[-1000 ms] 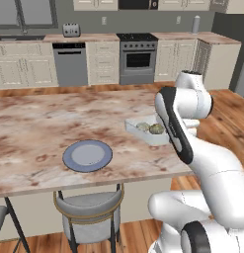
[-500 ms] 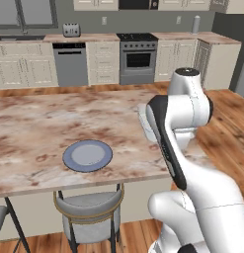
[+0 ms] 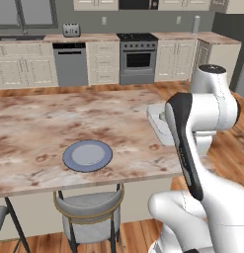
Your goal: Place two dumplings into each of the tupperware containers and then place the containers in the fridge.
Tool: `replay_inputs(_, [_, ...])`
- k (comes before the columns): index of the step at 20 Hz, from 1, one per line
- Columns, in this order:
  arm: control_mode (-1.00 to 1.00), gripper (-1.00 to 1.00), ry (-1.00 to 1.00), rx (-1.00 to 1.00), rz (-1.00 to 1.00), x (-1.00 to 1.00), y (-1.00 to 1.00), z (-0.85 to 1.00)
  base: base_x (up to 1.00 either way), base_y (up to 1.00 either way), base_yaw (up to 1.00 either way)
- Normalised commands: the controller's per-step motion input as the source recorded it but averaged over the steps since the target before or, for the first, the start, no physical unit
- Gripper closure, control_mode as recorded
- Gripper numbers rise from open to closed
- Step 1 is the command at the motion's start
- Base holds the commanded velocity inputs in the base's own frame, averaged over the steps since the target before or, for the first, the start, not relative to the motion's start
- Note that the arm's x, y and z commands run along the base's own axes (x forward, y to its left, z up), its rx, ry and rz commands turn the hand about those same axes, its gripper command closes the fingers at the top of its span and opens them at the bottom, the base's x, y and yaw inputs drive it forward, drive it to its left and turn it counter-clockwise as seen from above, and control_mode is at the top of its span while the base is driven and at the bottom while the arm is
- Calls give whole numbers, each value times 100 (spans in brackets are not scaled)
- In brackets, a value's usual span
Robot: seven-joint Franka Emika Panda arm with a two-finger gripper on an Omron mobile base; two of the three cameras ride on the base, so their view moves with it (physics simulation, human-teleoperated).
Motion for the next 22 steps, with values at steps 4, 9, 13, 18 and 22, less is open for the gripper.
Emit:
replay_inputs(4, [-100, 100, -17, 1, 2, -16, -4, 0, 0, 0, 0])
replay_inputs(9, [-100, 100, 0, -1, 0, 0, 23, 0, 0, 0, 0])
replay_inputs(13, [-100, 100, 0, -5, 0, 0, 36, 0, 0, 0, 0])
replay_inputs(18, [-100, 100, 1, -2, 0, 0, 22, 0, 0, 0, 0])
replay_inputs(22, [-100, 100, 1, 0, 0, 0, -9, 0, 0, 0, 0])
